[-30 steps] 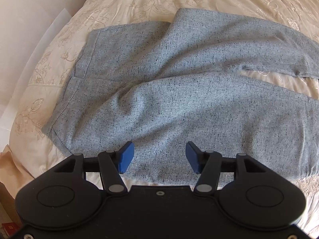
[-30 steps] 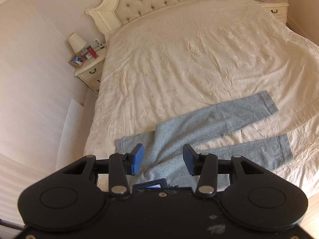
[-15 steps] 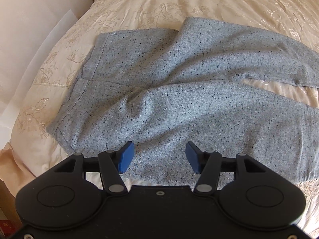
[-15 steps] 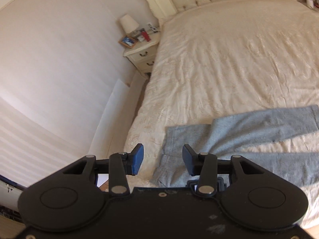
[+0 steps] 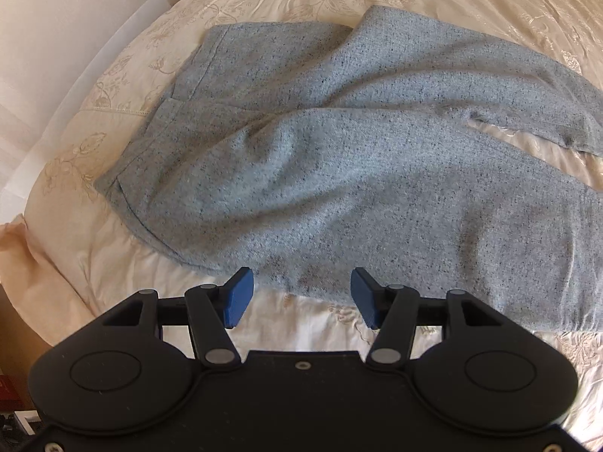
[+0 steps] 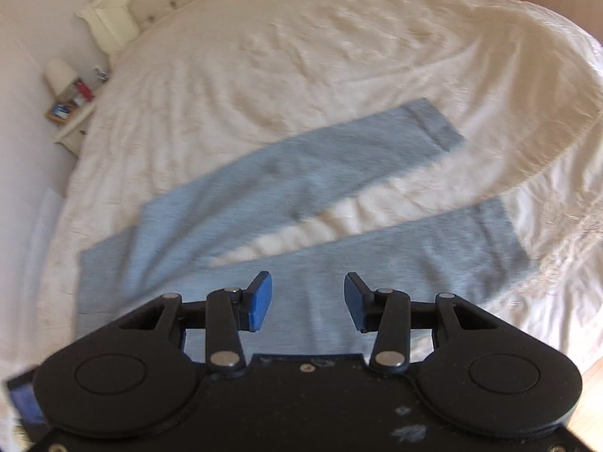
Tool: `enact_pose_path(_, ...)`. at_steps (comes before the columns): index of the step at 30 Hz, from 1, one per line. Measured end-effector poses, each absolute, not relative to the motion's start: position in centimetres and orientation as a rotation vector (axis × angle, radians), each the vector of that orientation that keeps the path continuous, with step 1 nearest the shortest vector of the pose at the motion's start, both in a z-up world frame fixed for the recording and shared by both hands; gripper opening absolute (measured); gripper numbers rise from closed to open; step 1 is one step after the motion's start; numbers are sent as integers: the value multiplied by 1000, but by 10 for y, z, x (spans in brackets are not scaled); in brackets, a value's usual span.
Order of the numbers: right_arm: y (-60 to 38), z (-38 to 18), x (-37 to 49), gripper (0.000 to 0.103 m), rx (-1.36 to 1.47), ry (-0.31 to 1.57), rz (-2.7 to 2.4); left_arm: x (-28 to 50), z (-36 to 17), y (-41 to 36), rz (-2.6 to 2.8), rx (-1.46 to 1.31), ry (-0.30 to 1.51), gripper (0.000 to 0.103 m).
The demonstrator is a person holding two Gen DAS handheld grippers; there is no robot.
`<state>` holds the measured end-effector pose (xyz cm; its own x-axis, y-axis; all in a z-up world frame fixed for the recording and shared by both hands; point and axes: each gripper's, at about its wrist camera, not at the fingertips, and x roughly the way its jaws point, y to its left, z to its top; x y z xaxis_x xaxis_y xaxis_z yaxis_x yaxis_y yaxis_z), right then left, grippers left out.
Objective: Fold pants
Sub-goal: 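Move the right gripper to the hem of the lower trouser leg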
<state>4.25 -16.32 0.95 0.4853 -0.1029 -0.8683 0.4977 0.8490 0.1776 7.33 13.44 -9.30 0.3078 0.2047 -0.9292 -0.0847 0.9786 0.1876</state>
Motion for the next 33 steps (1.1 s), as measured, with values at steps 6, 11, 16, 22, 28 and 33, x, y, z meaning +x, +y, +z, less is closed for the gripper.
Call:
enact_pose_path(6,-266,-103,-20,45,262,1110,-465,47,-97,89,215,95,1284,61)
enact_pose_path(11,-330,-129,-29,45,201,1101,-405,30,-98,38,193,103,1290,61)
enact_pose_path(16,-360,-137,-30,45,182,1114,-316,18,-102,-6,166,121,1303,61)
enact_pose_path(22,-392,-171,4,46,250,1192,-257,10,-102,-27,209,90,1324,61)
enact_pose_path(28,-410,-182,19,42,392,1219,-189,2,-102,-34,255,103,1331,61)
enact_pose_path(33,-398,-157,24,8,440,1253,-119,4,-109,-42,257,130,1348,61)
